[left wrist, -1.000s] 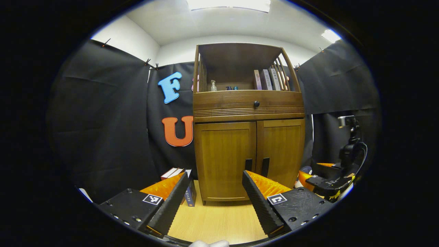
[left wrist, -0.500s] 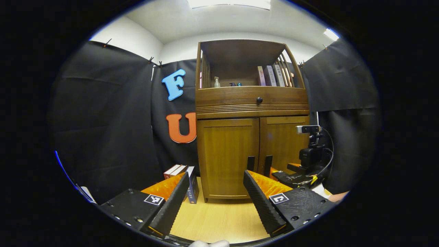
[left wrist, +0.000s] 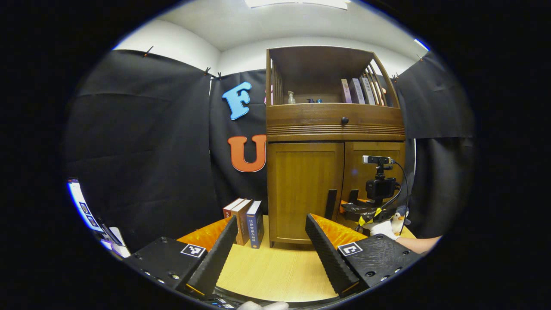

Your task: Open the right door of the double-door shoe cabinet with the right hand, and open the left door with the left hand.

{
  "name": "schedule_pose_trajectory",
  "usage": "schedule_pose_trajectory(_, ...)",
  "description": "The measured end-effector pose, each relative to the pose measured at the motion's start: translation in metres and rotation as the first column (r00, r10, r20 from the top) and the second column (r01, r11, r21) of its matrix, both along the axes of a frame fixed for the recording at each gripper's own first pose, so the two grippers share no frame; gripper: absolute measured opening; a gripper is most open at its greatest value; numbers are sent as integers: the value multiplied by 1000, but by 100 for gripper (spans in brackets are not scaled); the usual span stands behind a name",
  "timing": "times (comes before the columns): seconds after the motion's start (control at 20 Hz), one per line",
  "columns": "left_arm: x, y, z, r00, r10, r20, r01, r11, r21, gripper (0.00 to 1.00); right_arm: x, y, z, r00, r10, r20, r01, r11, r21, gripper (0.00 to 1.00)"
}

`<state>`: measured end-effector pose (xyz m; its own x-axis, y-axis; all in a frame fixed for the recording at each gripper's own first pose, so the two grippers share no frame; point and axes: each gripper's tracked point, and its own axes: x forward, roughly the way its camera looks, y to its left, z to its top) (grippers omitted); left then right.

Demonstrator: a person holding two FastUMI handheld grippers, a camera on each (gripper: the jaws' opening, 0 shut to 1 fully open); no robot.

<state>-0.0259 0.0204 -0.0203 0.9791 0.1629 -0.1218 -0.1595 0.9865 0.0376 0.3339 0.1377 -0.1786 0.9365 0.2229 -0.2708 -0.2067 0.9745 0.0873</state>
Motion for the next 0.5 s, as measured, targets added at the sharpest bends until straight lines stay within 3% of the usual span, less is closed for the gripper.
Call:
schedule_pose_trajectory(0.1, -3, 5, -2, 1000, 14, 2, -14, 1000, -8, 96, 6, -6, -1, 999, -47, 5, 47, 999, -25, 58)
schedule_pose_trajectory(0.2, -9, 9, -4, 1000, 23, 1, -23, 1000, -17, 95, 8, -6, 0, 998, -63, 2, 63, 998, -17, 40)
schedule_pose_trajectory(0.5, -12, 15, -8, 1000, 4, 9, -4, 999, -48, 95, 2, -7, -2, 1000, -18, -24, 18, 1000, -19, 34)
